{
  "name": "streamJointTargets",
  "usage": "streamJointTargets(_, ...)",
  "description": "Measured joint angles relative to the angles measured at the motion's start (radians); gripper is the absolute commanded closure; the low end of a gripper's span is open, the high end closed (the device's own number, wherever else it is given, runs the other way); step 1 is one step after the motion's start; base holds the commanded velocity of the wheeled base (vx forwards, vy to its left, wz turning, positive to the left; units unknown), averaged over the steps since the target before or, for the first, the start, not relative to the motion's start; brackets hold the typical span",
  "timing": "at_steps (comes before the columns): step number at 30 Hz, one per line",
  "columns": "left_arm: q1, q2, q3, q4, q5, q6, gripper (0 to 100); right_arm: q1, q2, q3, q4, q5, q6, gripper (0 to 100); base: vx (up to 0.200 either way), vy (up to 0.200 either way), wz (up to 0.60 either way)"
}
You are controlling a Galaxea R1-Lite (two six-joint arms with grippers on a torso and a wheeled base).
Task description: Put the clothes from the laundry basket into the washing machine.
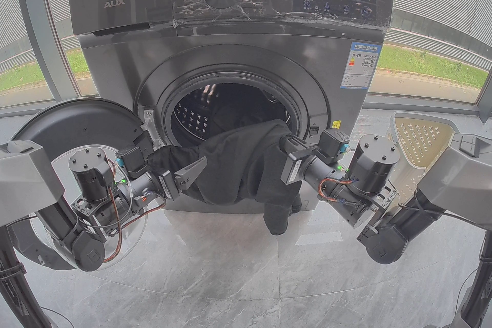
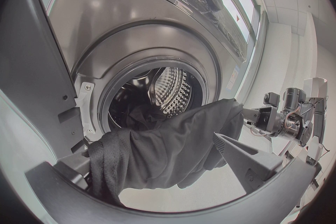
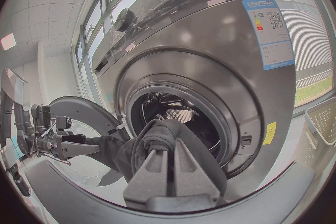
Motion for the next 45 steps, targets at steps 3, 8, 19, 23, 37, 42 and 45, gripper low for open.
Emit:
streamJointTargets(3, 0.001, 0.006, 0.006, -0.001, 0.000, 0.002, 0, -0.010, -0.001, 0.000, 0.001, -0.001, 0.000, 100, 0.000, 0.000, 0.00)
streamJointTargets(8, 0.010, 0.018, 0.011, 0.000, 0.001, 0.020, 0, -0.023, -0.002, -0.001, 0.011, -0.009, 0.010, 100, 0.000, 0.000, 0.00)
streamJointTargets(19, 0.052, 0.046, 0.011, 0.000, -0.001, 0.084, 0, -0.081, -0.003, -0.005, 0.031, -0.026, 0.020, 100, 0.000, 0.000, 0.00)
streamJointTargets(23, 0.040, 0.049, 0.017, 0.000, -0.002, 0.088, 0, -0.062, -0.003, 0.002, 0.026, -0.025, 0.023, 100, 0.000, 0.000, 0.00)
streamJointTargets(37, -0.025, 0.048, 0.056, -0.005, -0.012, 0.114, 0, 0.021, 0.007, -0.053, 0.023, -0.028, 0.019, 100, 0.000, 0.000, 0.00)
streamJointTargets(42, -0.044, 0.043, 0.071, -0.006, -0.021, 0.115, 0, 0.041, 0.030, -0.096, 0.020, -0.029, 0.020, 100, 0.000, 0.000, 0.00)
streamJointTargets(45, -0.052, 0.039, 0.076, -0.007, -0.022, 0.115, 0, 0.053, 0.049, -0.131, 0.020, -0.033, 0.022, 100, 0.000, 0.000, 0.00)
